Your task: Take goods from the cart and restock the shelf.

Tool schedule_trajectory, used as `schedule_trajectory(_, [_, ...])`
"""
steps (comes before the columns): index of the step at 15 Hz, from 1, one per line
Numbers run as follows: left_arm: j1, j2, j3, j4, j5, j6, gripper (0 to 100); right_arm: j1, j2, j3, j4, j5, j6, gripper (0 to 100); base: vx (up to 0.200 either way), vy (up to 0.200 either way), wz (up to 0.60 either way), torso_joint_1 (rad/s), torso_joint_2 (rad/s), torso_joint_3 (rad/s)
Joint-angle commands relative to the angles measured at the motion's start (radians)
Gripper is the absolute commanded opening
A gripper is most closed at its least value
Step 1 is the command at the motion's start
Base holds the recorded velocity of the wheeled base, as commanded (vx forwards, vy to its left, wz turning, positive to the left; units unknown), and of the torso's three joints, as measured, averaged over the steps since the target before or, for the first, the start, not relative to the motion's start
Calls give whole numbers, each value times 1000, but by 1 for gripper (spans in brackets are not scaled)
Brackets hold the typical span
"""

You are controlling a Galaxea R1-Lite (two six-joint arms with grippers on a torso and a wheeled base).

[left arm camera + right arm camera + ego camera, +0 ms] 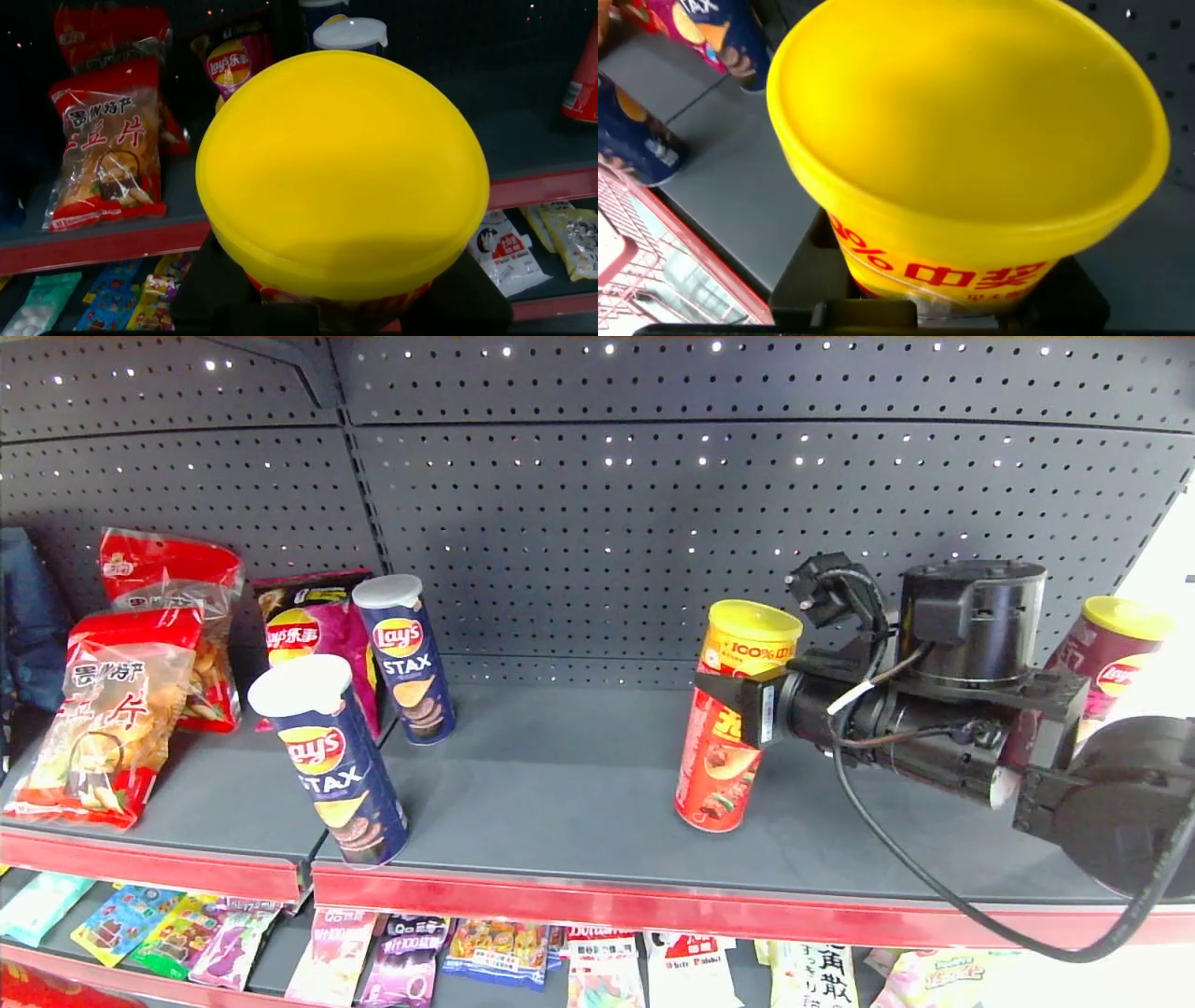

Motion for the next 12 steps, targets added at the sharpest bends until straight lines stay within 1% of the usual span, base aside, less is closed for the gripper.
schedule_trajectory(1, [0,0,1,0,1,0,0,21,-10,41,-15,-18,0,0,0,0,0,0,0,0])
schedule_trajectory(3, [0,1,1,0,1,0,0,23,-11,65,-17,-32,-3,0,0,0,0,0,0,0])
schedule_trajectory(8, [-1,1,1,0,1,0,0,67,-8,74,-41,-79,0,0,0,0,0,0,0,0])
schedule_trajectory(9, [0,1,1,0,1,0,0,70,1,85,-60,-88,0,0,0,0,0,0,0,0])
schedule_trajectory(12, [0,1,-2,0,1,0,0,73,35,165,-179,-95,-7,0,0,0,0,0,0,0])
